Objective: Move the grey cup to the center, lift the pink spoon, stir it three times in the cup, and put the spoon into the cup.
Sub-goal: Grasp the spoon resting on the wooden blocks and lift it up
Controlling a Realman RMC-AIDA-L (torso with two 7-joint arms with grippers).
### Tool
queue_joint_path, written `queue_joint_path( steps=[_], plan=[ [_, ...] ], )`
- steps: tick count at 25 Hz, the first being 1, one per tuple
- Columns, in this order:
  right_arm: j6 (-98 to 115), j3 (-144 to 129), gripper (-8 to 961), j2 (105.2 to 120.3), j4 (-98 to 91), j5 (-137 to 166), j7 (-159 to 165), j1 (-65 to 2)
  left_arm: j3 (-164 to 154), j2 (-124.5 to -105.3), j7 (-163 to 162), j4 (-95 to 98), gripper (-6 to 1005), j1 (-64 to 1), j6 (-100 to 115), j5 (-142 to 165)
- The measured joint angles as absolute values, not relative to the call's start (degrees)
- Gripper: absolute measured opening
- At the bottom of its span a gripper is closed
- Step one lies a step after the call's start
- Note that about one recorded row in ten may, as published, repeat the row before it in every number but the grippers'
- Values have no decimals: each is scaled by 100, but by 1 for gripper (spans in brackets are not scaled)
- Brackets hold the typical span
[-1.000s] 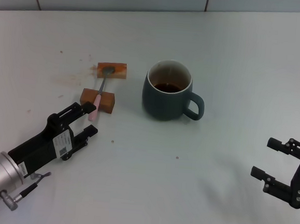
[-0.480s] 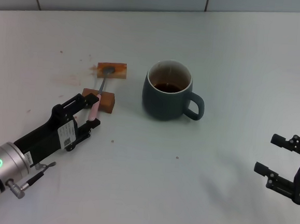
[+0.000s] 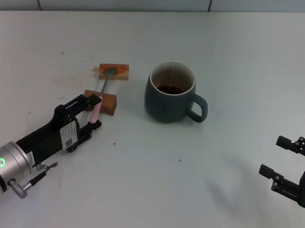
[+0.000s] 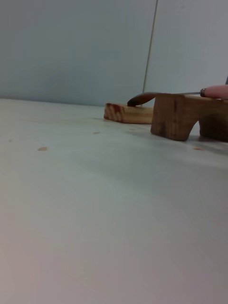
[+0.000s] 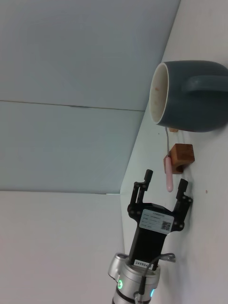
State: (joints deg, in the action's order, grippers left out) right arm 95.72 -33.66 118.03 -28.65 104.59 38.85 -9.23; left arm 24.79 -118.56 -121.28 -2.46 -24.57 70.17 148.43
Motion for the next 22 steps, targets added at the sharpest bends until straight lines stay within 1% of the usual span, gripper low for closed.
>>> queue_joint_path(
  steps=[5, 11, 22],
  plan=[
    [9568, -3367, 703, 11803, -2865, 10459, 3885, -924, 2489, -11856, -12129, -275, 690, -2461, 6949, 14835],
    [9564, -3367, 702, 11803, -2865, 10459, 3885, -944, 2488, -11856, -12129, -289, 486, -2469, 6919, 14835],
    [9544, -3366, 702, 11789, -2843, 10459, 3885, -953, 2487, -11856, -12125, -299, 462, -2470, 6863, 14836]
  ],
)
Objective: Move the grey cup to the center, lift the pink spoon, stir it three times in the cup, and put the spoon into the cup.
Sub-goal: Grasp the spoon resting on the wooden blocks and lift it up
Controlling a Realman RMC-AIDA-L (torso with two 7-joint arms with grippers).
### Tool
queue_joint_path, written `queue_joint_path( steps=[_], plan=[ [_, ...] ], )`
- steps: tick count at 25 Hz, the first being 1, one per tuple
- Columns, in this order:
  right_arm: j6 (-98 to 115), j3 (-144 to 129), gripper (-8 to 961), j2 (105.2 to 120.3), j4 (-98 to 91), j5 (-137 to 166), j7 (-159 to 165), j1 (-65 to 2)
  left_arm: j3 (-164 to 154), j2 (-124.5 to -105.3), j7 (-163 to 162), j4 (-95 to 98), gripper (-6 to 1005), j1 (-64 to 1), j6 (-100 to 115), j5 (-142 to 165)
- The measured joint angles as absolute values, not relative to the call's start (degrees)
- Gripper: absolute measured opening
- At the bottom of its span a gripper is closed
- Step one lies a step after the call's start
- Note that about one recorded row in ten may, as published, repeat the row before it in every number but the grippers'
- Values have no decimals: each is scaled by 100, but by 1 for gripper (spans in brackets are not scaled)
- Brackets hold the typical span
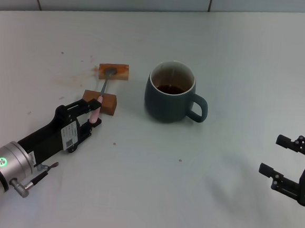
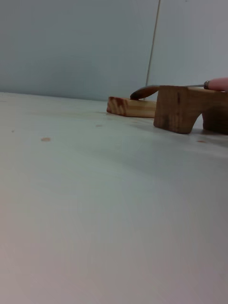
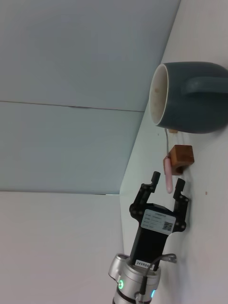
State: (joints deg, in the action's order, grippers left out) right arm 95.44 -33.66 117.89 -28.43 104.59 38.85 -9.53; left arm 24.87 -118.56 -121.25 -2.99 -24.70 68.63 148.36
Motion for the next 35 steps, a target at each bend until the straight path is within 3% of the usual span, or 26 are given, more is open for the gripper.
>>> queue_joint_path(
  steps=[25, 35],
  plan=[
    [9527, -3366, 702, 11791, -2829, 10459, 3894, -965, 2476, -11856, -12129, -370, 408, -2541, 6783, 14873],
    [9527, -3366, 702, 11804, -2830, 10459, 3894, -967, 2482, -11847, -12129, -362, 325, -2525, 6783, 14876]
  ],
)
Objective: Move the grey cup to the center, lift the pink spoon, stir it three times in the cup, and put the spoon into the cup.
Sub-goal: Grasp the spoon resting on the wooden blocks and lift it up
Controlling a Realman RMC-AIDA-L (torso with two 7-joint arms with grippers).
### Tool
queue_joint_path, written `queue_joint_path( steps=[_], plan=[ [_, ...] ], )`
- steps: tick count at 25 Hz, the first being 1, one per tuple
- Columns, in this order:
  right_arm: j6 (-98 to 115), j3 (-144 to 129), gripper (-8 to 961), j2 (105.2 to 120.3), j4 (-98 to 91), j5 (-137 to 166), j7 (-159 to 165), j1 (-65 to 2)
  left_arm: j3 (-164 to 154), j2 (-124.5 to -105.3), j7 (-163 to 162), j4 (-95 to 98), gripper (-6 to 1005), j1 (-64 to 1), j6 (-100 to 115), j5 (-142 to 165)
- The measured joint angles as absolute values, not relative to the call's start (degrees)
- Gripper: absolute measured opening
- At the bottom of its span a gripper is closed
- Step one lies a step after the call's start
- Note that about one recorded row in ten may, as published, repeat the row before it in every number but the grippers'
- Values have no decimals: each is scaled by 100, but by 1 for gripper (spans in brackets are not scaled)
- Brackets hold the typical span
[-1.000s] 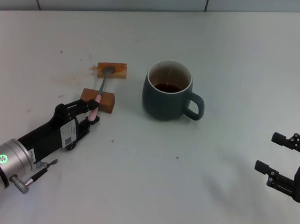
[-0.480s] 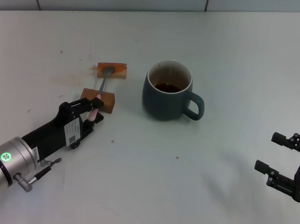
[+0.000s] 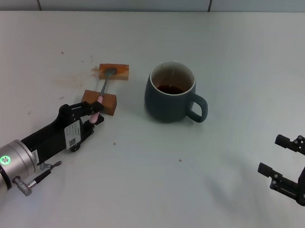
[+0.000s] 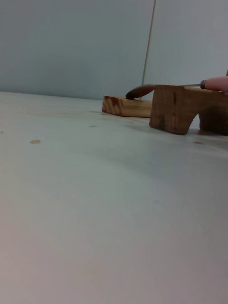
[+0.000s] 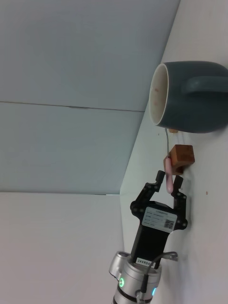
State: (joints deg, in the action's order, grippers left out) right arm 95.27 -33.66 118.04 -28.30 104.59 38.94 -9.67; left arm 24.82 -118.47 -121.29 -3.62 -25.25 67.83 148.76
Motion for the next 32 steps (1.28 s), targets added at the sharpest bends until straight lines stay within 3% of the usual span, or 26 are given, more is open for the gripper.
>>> queue_joint_path(
  steps=[12, 14, 32],
  plan=[
    [9527, -3366, 703, 11804, -2830, 10463, 3894, -967, 2461, -11847, -12098, -334, 315, -2531, 6783, 14881],
    [9527, -3366, 703, 11809, -2830, 10465, 3894, -967, 2461, -11847, -12100, -329, 212, -2531, 6773, 14880],
    [9434, -3366, 702, 11829, -2822, 10468, 3894, -974, 2509, -11857, -11864, -368, 166, -2534, 6800, 14839]
  ],
)
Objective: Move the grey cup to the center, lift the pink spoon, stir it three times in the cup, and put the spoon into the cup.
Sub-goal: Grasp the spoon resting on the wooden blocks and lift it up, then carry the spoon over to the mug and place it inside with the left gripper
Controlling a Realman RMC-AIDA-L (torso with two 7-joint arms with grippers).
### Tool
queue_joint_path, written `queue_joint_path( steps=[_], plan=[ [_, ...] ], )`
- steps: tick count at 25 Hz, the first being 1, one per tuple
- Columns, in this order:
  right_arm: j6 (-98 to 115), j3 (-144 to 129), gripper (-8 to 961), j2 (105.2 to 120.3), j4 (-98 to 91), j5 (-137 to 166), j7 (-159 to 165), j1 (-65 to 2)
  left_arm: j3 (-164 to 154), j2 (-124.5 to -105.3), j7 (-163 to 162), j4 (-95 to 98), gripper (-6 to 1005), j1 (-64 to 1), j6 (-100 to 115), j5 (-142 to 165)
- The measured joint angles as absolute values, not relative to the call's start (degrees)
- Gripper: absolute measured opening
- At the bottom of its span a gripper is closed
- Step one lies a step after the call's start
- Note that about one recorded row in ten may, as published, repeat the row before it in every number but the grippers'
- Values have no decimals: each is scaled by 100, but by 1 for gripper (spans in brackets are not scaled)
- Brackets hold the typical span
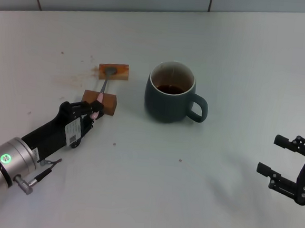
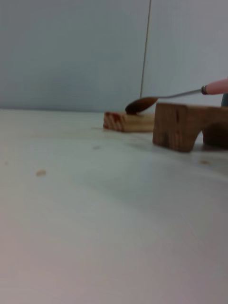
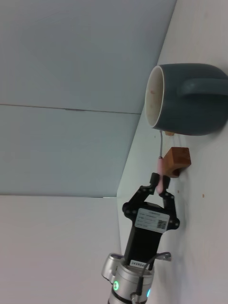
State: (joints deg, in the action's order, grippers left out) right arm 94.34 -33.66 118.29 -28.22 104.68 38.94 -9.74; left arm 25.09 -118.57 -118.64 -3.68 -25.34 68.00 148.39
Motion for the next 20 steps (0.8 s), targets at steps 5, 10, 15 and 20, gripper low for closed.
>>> queue_joint_path(
  steps=[5, 10, 15, 20],
  plan=[
    [9399, -3366, 702, 11832, -2821, 10468, 3894, -984, 2628, -11849, -11594, -369, 162, -2583, 7121, 14836],
    [9394, -3366, 702, 11830, -2821, 10468, 3894, -999, 2673, -11838, -11250, -369, 131, -2678, 7474, 14836],
    [9376, -3366, 703, 11830, -2821, 10468, 3893, -1037, 2696, -11804, -10647, -259, 133, -2965, 8136, 14854],
    [9364, -3366, 703, 11833, -2821, 10468, 3894, -1058, 2547, -11779, -10050, 474, 135, -3546, 9002, 14884]
  ],
)
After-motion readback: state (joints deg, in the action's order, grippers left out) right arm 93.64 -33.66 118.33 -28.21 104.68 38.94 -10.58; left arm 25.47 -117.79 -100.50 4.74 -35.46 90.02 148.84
